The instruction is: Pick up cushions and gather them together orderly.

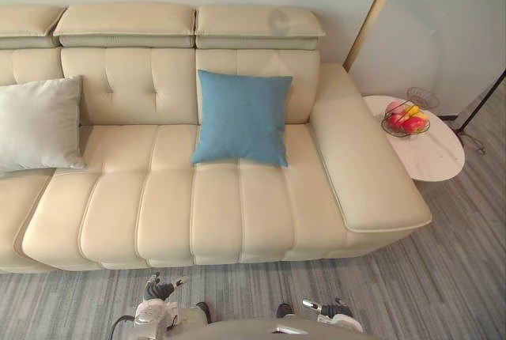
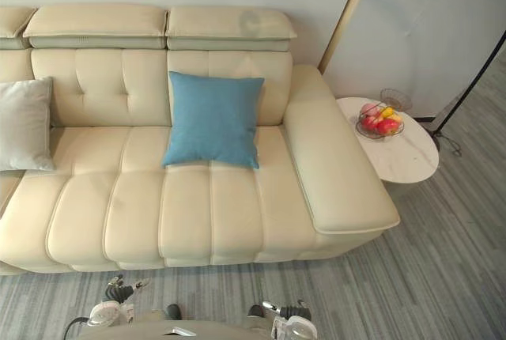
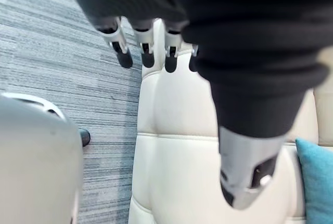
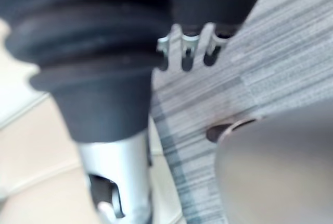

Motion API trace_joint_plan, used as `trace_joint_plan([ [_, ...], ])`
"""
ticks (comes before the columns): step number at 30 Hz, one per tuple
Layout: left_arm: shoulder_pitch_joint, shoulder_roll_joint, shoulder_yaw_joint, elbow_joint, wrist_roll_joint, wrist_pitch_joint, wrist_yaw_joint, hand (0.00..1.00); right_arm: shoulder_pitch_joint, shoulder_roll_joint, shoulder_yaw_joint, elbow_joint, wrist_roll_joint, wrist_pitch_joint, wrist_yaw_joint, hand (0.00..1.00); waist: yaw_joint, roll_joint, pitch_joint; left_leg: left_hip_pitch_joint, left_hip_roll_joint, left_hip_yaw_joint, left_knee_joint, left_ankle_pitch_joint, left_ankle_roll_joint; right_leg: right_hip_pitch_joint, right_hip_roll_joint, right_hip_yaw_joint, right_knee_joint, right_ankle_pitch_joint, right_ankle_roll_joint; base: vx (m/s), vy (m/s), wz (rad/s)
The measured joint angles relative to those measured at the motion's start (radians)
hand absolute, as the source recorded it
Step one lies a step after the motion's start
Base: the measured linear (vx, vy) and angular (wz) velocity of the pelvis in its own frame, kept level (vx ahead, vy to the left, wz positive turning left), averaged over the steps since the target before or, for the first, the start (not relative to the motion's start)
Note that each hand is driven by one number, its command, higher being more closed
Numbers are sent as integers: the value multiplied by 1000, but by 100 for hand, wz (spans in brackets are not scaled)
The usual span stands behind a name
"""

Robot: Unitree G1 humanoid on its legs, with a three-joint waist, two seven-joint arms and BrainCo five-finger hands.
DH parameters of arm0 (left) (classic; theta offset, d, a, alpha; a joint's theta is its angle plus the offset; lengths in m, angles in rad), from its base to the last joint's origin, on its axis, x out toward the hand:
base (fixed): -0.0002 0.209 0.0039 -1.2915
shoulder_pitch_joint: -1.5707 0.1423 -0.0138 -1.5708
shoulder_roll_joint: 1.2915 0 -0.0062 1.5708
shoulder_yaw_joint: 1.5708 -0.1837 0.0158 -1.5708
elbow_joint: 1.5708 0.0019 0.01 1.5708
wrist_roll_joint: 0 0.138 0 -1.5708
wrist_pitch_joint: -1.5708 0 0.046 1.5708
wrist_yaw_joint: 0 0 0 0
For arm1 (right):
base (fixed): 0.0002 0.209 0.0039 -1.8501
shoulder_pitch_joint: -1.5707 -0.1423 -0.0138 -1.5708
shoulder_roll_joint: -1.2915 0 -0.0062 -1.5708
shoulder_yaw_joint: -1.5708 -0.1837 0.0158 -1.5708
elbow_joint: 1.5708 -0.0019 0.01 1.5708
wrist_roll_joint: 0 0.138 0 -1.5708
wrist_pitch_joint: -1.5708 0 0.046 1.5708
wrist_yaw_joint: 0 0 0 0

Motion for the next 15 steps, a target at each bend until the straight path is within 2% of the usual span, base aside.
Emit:
trace_joint_plan([
  [3,-3,8,1,18,0,7,-5,0,-20,-9,-12,37,0,4,15,0,2,5,-10,23,-9,-18,-25,32,2,23,11,6,-22,10,13,76,-5,-1],
  [5,-2,7,5,34,1,8,-6,0,-31,-11,-19,39,-1,7,18,0,2,18,-13,49,-7,-18,-39,41,8,40,20,13,-35,14,19,83,-25,-10],
  [6,-10,39,31,83,2,14,-14,0,-71,-48,-27,77,-1,8,26,0,0,-11,-19,136,-13,-52,-140,91,10,104,36,16,-95,30,8,0,0,0],
  [15,-11,39,31,88,2,14,-15,0,-70,-48,-29,80,-3,8,26,0,-1,-10,-20,139,-16,-59,-157,103,12,104,35,8,-95,32,10,0,0,2],
])
